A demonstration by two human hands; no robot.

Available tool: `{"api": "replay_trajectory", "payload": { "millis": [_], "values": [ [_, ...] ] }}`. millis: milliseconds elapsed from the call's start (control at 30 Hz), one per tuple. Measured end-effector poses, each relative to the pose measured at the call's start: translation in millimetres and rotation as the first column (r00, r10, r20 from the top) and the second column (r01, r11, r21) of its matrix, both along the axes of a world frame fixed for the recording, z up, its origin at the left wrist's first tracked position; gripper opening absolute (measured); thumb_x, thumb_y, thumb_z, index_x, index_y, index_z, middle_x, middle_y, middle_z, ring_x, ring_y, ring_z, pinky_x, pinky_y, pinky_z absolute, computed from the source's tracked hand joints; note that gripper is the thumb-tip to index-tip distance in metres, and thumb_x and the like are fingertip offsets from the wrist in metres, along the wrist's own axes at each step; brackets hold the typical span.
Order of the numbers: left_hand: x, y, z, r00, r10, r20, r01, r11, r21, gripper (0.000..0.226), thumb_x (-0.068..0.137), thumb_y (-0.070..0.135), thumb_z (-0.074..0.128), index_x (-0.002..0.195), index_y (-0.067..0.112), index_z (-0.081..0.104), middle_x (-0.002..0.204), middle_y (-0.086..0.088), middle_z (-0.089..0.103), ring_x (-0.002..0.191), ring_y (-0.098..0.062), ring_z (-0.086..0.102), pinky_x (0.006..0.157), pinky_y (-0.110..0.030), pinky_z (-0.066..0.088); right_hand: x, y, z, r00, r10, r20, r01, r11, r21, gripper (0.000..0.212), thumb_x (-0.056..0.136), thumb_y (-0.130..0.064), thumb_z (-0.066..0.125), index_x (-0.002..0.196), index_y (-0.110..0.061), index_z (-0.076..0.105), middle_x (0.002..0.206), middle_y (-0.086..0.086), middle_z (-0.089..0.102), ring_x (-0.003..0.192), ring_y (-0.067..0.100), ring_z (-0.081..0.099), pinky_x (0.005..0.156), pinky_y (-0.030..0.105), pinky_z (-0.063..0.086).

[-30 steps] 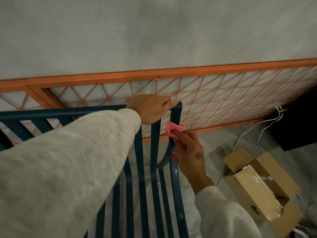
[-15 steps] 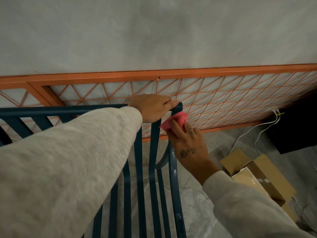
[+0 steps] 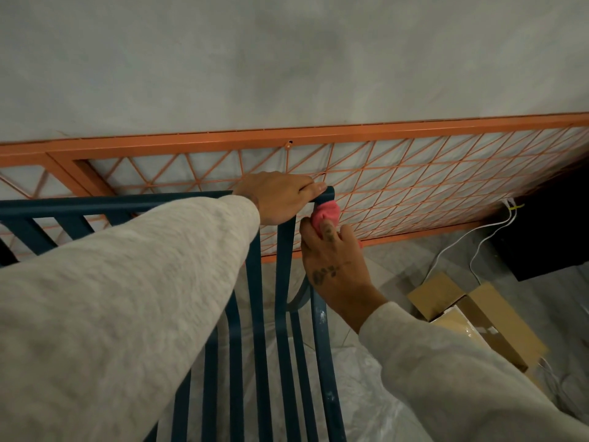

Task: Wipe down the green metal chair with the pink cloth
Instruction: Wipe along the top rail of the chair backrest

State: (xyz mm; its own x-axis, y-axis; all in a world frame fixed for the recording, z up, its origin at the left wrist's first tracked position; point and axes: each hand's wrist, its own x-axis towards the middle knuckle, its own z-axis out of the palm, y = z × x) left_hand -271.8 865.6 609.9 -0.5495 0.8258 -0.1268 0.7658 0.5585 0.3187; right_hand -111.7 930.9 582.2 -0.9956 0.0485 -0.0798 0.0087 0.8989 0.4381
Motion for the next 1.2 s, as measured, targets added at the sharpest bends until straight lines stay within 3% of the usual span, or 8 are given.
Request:
{"api": "replay_trajectory", "payload": {
  "millis": [133, 233, 333, 433, 533, 900, 1067, 1200],
  "values": [
    [1, -1, 2, 1.000, -0.003, 0.013, 0.003, 1.000, 0.005, 0.059, 0.094, 0.067, 0.010, 0.100, 0.030, 0.057, 0.076, 0.009, 0.057, 0.077, -0.018, 0.057, 0.072, -0.037, 0.043, 17, -17, -20, 0.976, -0.012, 0.217, 0.003, 0.999, 0.039, 0.047, 0.086, -0.020, 0.072, 0.130, -0.014, 0.055, 0.136, 0.013, 0.043, 0.123, 0.035, 0.043, 0.095, 0.043, 0.044],
    [0, -1, 2, 1.000, -0.002, 0.012, 0.002, 1.000, 0.005, 0.060, 0.093, 0.068, 0.009, 0.100, 0.033, 0.057, 0.078, 0.009, 0.059, 0.080, -0.019, 0.058, 0.077, -0.039, 0.046, 32, -11, -39, 0.989, -0.052, 0.139, 0.106, 0.903, -0.415, 0.041, 0.091, -0.020, 0.064, 0.132, -0.019, 0.055, 0.138, 0.007, 0.043, 0.128, 0.028, 0.040, 0.104, 0.042, 0.044],
    [0, -1, 1, 1.000, 0.001, 0.020, -0.001, 1.000, -0.005, 0.059, 0.092, 0.069, 0.008, 0.099, 0.035, 0.056, 0.075, 0.012, 0.056, 0.082, -0.021, 0.057, 0.080, -0.040, 0.047, 46, 0, -27, 0.920, -0.380, -0.093, 0.057, 0.366, -0.929, 0.038, 0.095, -0.002, 0.054, 0.127, -0.021, 0.057, 0.132, 0.001, 0.050, 0.108, 0.007, 0.057, 0.087, 0.025, 0.057],
    [0, -1, 1, 1.000, 0.000, 0.022, 0.000, 1.000, -0.003, 0.059, 0.093, 0.068, 0.009, 0.098, 0.033, 0.056, 0.074, 0.011, 0.055, 0.080, -0.020, 0.057, 0.080, -0.040, 0.047, 49, 12, -5, 0.694, -0.720, -0.002, -0.095, -0.089, -0.992, 0.034, 0.100, -0.010, 0.050, 0.129, -0.028, 0.050, 0.121, 0.006, 0.056, 0.077, 0.019, 0.069, 0.059, 0.023, 0.058],
    [-1, -1, 2, 0.999, -0.003, 0.033, 0.003, 1.000, -0.002, 0.058, 0.093, 0.068, 0.009, 0.091, 0.032, 0.054, 0.077, 0.007, 0.059, 0.078, -0.019, 0.058, 0.078, -0.039, 0.047, 33, 24, 7, 0.612, -0.791, -0.023, -0.198, -0.125, -0.972, 0.023, 0.100, -0.023, 0.055, 0.121, -0.032, 0.052, 0.096, 0.011, 0.061, 0.063, 0.022, 0.067, 0.056, 0.033, 0.060],
    [0, 1, 1, 1.000, -0.007, 0.011, 0.007, 1.000, -0.009, 0.057, 0.093, 0.069, 0.009, 0.094, 0.035, 0.054, 0.072, 0.011, 0.056, 0.072, -0.016, 0.055, 0.074, -0.038, 0.046, 59, -10, -70, 0.625, -0.709, 0.327, 0.034, -0.394, -0.919, 0.019, 0.099, -0.023, 0.056, 0.112, -0.035, 0.063, 0.110, -0.005, 0.065, 0.084, 0.016, 0.069, 0.062, 0.018, 0.057],
    [-1, 0, 0, 1.000, 0.000, 0.009, 0.000, 1.000, -0.003, 0.060, 0.091, 0.071, 0.008, 0.092, 0.034, 0.055, 0.074, 0.009, 0.060, 0.074, -0.017, 0.058, 0.077, -0.040, 0.049, 58, -6, -68, 0.614, -0.707, 0.351, 0.046, -0.413, -0.910, 0.019, 0.096, -0.030, 0.060, 0.107, -0.044, 0.065, 0.108, -0.010, 0.066, 0.096, 0.022, 0.067, 0.073, 0.030, 0.062],
    [0, 1, 1, 1.000, -0.009, 0.002, 0.009, 1.000, 0.009, 0.055, 0.094, 0.067, 0.011, 0.087, 0.032, 0.053, 0.072, 0.009, 0.057, 0.070, -0.013, 0.055, 0.072, -0.037, 0.045, 26, 4, -36, 0.619, -0.741, 0.262, -0.076, -0.388, -0.918, 0.021, 0.096, -0.025, 0.061, 0.112, -0.036, 0.066, 0.110, -0.011, 0.061, 0.081, 0.007, 0.067, 0.058, 0.019, 0.056]
  ]
}}
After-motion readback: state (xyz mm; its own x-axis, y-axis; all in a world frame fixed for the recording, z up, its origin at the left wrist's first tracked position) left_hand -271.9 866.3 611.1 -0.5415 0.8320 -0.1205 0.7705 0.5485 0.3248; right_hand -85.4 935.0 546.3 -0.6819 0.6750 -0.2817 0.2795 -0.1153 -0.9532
